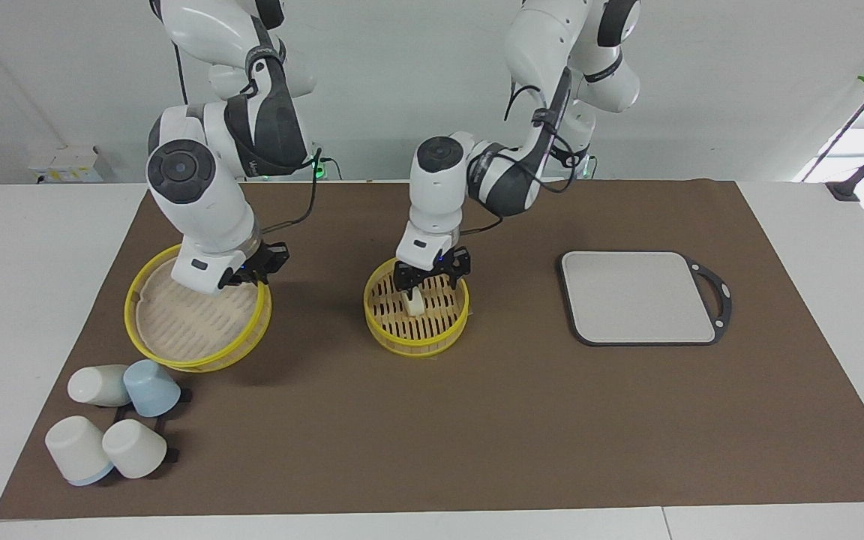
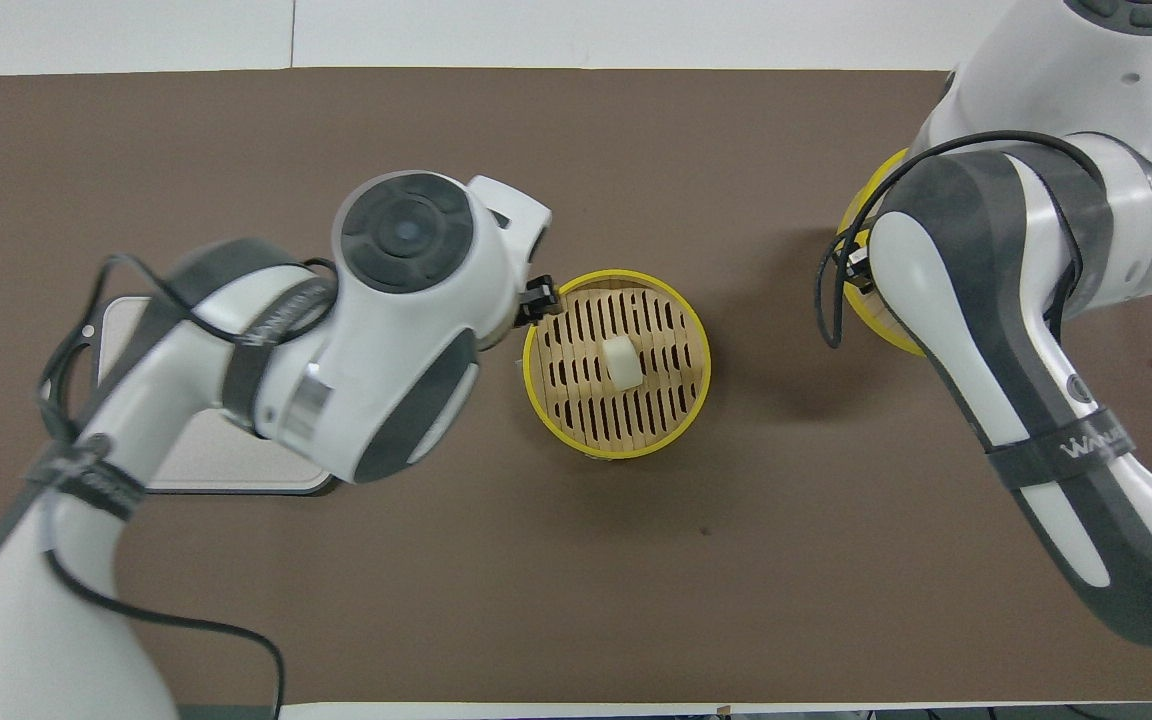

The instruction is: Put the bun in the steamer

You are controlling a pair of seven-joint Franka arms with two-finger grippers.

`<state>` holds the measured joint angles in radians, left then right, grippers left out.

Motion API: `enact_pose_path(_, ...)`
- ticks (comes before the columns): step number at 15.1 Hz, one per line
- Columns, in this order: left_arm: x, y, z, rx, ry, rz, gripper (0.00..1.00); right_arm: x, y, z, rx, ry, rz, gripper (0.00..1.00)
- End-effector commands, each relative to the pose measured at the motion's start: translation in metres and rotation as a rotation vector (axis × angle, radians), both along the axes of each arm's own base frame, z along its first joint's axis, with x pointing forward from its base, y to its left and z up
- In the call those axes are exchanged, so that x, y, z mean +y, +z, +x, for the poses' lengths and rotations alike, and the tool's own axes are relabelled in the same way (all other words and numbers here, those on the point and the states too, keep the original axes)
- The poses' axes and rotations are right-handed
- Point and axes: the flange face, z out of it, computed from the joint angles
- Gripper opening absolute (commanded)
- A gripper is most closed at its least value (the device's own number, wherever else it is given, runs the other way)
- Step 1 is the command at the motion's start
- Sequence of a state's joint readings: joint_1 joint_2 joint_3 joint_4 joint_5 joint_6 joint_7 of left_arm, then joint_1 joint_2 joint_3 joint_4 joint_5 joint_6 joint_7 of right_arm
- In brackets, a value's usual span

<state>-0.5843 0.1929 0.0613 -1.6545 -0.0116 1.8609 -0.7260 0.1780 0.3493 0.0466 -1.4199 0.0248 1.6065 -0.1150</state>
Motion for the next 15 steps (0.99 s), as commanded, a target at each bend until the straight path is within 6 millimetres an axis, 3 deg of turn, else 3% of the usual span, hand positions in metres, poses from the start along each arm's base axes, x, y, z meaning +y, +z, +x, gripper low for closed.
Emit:
enact_pose_path(1,0.124,0.051,0.012,0.035,-0.024,-0.021,1.00,0.095,0.010,-0.025,-0.085,-0.085,0.013,0.00)
enact_pose_path(4,0.230,0.072,0.023,0.062,-0.132,-0.008,1.00,0.177,0.003,-0.047,-0.151,-0.142,0.041,0.00)
enact_pose_path(6,0.284,0.082,0.021,0.073,-0.215,0.004,1.00,0.243,-0.026,-0.069,-0.164,-0.202,0.030,0.00)
enact_pose_path(7,0.296,0.086,0.020,0.082,-0.246,0.007,1.00,0.262,-0.042,-0.073,-0.183,-0.227,0.030,0.00)
enact_pose_path(9,0.304,0.093,0.016,0.102,-0.250,0.006,1.00,0.271,-0.068,-0.072,-0.204,-0.234,0.026,0.00)
enact_pose_path(12,0.309,0.102,0.006,0.121,-0.245,0.000,1.00,0.281,-0.082,-0.081,-0.194,-0.219,0.019,0.00)
enact_pose_path(15,0.312,0.112,-0.004,0.127,-0.245,-0.002,1.00,0.279,-0.096,-0.085,-0.196,-0.243,0.034,0.00)
